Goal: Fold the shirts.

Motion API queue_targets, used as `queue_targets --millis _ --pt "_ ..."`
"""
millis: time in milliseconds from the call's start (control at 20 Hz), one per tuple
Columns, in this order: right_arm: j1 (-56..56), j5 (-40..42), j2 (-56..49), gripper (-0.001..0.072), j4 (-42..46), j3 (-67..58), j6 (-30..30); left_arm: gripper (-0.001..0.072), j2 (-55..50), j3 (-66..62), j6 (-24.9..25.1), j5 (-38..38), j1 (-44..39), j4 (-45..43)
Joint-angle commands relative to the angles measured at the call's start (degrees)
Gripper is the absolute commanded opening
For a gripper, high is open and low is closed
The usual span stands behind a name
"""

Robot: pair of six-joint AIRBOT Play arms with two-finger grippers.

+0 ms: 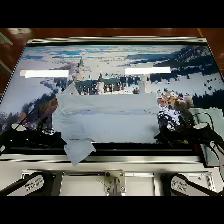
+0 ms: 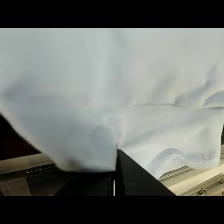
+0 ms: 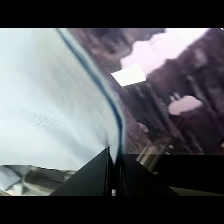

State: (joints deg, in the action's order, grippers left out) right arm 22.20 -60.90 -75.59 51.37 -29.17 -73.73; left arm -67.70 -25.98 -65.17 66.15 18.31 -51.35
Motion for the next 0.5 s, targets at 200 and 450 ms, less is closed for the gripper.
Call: queue_targets --millis 200,450 --pt "-3.3 -4.35 4.7 0.0066 -1.4 -10.49 1.55 0.004 1.22 -15.5 -0.09 1.6 -0.02 -0.02" --pt "-10.01 5.84 2.23 0.0065 -1.16 -21.29 -2.19 0.0041 -2.56 -28.63 -0.63 2.01 -2.4 0.0"
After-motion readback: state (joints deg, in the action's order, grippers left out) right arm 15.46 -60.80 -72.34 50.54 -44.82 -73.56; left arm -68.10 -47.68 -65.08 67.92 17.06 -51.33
